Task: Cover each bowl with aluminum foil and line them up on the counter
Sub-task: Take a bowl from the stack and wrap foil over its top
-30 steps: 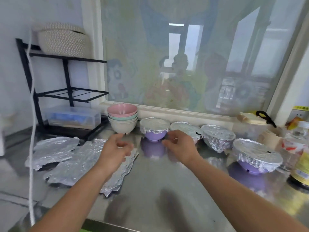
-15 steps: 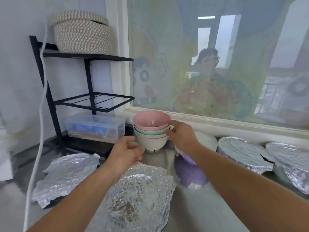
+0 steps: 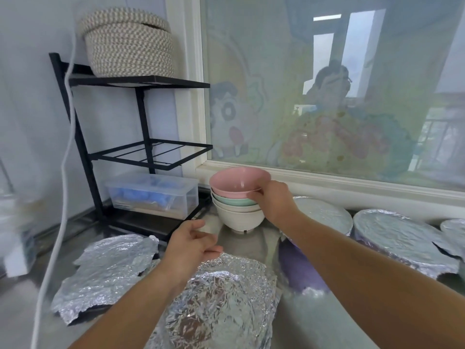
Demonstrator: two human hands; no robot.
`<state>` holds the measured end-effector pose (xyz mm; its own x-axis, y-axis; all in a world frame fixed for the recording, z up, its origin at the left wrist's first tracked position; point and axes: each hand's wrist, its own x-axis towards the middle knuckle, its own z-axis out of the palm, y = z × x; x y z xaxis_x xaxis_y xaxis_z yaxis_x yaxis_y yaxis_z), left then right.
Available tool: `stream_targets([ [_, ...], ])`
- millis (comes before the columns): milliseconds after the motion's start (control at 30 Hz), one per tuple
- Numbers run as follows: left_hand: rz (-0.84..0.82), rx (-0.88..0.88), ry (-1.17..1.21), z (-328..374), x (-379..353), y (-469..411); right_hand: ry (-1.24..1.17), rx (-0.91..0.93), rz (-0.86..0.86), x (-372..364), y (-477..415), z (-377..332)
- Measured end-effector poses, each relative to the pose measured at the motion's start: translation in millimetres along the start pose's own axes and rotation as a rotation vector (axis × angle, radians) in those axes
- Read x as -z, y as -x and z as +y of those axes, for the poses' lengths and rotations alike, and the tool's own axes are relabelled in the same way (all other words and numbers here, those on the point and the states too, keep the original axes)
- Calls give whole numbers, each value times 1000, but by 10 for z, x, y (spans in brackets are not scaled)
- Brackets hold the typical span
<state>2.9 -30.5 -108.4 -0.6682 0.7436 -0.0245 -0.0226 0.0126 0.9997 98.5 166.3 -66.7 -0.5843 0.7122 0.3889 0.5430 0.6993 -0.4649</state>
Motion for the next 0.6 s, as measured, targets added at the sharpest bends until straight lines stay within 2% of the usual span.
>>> stream_targets([
  [167,0,-7,-6,77,96,87,-89,52,95,151,5,-47],
  [333,9,-38,-22,213,137,237,-199,203,215,549,142,-78],
  [500,40,-114,-22,487,14,487,-248,322,267,1046,642,1],
  [600,39,-140,38,704,-167,706,-244,325,259,1302,1140,147],
])
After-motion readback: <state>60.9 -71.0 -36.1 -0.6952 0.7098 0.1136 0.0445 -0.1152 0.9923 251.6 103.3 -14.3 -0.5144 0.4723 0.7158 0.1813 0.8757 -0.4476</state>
